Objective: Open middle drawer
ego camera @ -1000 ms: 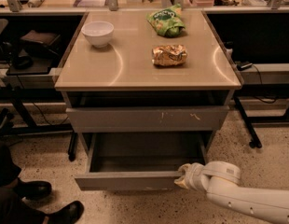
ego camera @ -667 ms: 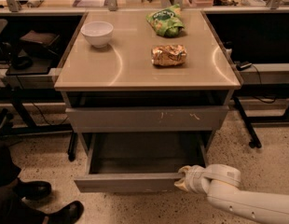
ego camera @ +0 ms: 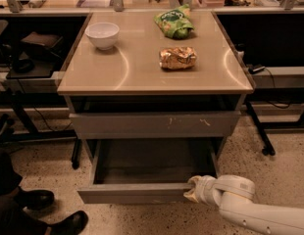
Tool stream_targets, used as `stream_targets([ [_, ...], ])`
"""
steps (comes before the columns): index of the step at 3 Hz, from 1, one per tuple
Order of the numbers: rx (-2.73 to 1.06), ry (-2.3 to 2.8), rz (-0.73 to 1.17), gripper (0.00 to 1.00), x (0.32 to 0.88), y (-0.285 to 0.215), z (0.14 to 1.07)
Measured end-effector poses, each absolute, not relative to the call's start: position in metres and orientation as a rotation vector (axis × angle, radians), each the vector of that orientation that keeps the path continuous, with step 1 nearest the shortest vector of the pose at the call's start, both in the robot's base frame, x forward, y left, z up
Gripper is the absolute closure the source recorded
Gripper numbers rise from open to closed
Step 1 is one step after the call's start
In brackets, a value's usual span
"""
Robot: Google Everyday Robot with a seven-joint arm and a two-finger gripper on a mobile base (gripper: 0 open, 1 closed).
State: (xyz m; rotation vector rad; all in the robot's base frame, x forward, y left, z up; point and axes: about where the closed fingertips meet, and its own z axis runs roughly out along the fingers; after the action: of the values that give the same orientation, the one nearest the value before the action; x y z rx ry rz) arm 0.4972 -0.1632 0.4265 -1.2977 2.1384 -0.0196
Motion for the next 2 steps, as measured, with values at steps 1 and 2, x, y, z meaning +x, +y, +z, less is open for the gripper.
stream_targets([
  [1,-1.298,2.138,-0.020,1.00,0.4971,-0.1632,0.4290],
  [2,-1.290,2.135,-0.018,1.00,0.4903,-0.1636,0.4264],
])
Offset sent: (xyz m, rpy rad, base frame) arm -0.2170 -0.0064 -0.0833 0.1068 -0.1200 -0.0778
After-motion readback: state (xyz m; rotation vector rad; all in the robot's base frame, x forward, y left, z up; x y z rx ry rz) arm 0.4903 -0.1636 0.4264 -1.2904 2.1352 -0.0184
